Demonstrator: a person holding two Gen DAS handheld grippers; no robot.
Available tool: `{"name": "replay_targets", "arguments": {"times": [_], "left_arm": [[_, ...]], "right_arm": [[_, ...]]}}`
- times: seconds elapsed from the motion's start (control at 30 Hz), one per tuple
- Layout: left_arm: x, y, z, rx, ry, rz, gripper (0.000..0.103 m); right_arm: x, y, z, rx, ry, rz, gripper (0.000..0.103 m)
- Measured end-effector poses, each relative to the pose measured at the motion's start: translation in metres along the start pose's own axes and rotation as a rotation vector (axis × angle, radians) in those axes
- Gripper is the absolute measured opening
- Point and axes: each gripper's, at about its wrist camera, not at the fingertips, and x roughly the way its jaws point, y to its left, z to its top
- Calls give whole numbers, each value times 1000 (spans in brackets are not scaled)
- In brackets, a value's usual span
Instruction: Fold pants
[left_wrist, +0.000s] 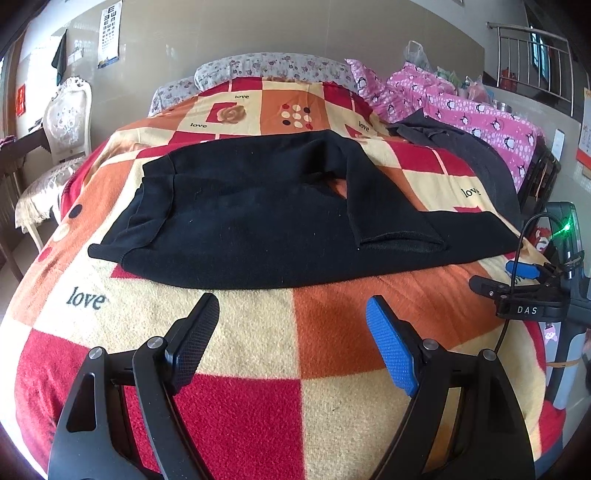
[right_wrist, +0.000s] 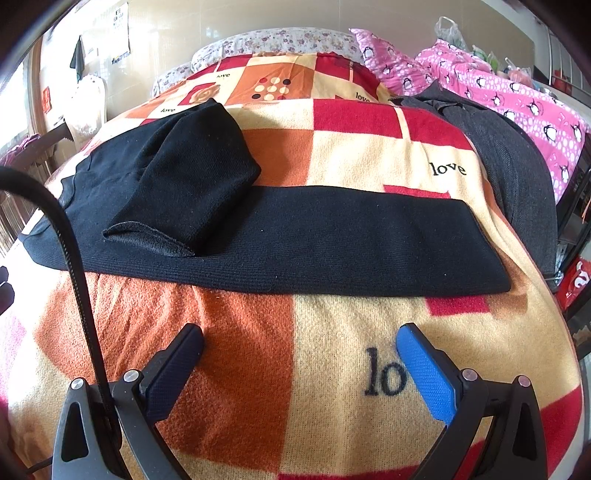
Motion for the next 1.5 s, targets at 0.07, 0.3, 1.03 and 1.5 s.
{"name": "replay_targets", "arguments": {"times": [0.07,0.3,1.03,1.5], "left_arm": [[1,-2,0,9,4,12,82],[3,-4,-1,19,12,48,82],[7,15,1,-78,41,-27,82],[-7,102,10,-368,36,-135,82]], "right_arm": [[0,0,0,0,-1,0,103],[0,1,-2,0,-7,0,103],[-6,-1,-5,-6,14,24,103],[-8,0,-8,-41,12,33,103]]}}
